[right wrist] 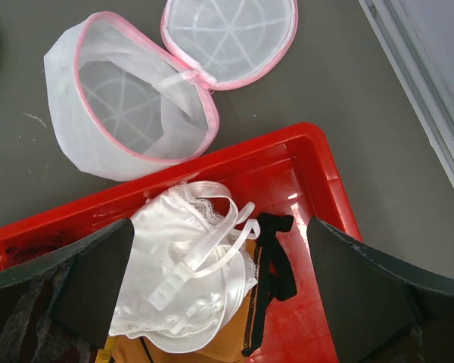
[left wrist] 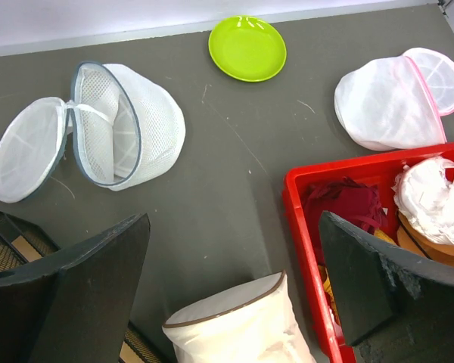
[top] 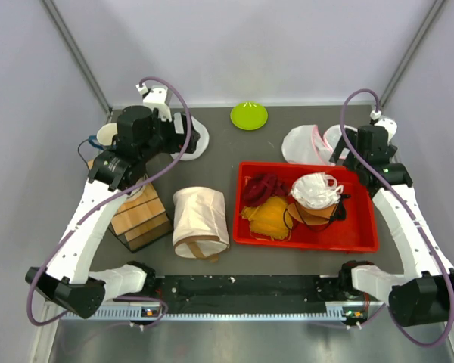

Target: Unzip the laundry bag and remove the bra

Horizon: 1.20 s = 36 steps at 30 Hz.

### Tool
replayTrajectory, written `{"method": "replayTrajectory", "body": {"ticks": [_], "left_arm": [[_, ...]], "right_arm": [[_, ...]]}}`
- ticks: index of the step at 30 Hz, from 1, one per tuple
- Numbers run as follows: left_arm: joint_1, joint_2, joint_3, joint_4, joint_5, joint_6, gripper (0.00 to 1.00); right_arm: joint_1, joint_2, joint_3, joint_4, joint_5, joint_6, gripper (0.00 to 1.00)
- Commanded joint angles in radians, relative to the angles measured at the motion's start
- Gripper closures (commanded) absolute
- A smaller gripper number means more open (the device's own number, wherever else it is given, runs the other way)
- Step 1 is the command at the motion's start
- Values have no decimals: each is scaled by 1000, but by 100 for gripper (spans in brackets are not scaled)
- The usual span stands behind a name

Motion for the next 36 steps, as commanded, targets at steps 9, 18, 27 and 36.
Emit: {"method": "replayTrajectory", "body": {"ticks": [9,18,27,36], "left_arm": [[-5,20,34,-40,16,-26,1],[-3,-7,22,-12,-13,-29,1],[34,-36,125,-135,-157,12,1],[103,-58,132,-137,-107,-11,1]], "right_arm": [[17,-77,14,61,-146,-39,1],[442,-104,-64,136,-191,-89,1],[847,-145,-251,337,-227,-227,2],[1095,-96,-312,550,-346,-250,6]]}}
